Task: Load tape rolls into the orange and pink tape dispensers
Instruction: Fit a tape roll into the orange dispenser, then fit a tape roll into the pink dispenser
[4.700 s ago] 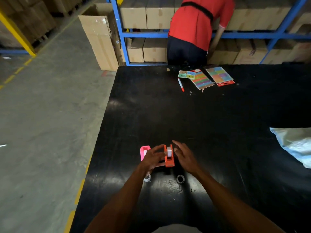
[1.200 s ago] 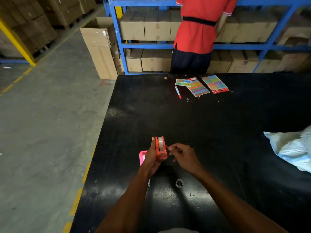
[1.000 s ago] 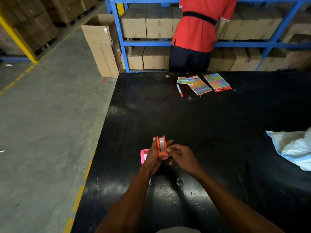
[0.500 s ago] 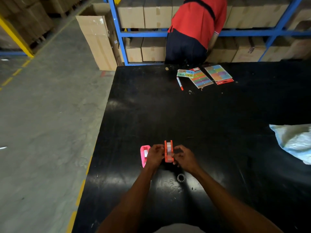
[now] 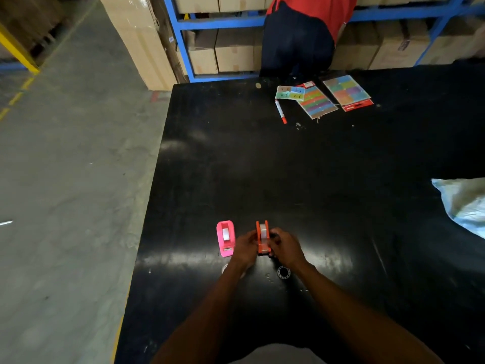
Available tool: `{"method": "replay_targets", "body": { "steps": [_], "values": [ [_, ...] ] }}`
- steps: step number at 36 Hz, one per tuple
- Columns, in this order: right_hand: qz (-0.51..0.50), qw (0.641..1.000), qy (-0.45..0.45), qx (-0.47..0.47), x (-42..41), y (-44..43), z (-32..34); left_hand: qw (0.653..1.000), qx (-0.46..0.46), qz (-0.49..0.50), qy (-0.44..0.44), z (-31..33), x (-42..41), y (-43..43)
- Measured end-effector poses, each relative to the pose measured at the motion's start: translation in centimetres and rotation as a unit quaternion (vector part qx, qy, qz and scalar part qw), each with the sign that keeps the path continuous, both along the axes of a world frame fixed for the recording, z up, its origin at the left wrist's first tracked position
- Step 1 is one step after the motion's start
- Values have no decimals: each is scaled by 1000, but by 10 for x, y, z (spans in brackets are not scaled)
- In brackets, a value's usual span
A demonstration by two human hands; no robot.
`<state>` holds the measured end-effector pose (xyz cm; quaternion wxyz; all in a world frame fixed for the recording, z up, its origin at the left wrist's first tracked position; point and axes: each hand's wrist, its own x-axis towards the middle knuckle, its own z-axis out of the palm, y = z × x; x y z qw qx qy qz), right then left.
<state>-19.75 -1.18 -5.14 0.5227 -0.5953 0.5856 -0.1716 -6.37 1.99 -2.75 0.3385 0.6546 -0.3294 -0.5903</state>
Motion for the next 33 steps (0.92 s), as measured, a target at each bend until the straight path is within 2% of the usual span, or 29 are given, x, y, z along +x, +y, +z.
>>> {"method": "replay_targets", "body": {
  "steps": [11,24,27,33],
  "values": [
    [2,999,24,-30,-1,-5,-8,999,-15,-11,-46,-11,-5,-5],
    [18,998,49,-32,0,-8,-1,992,-32,-77,-93,-3,1,-5],
    [25,997,72,-15,-4,-5,2,991,-34,-80,-98,3,3,-2],
    [30,985,154,-76,-13,-3,19,980,-77,-115,-146,23,20,5]
  ]
}}
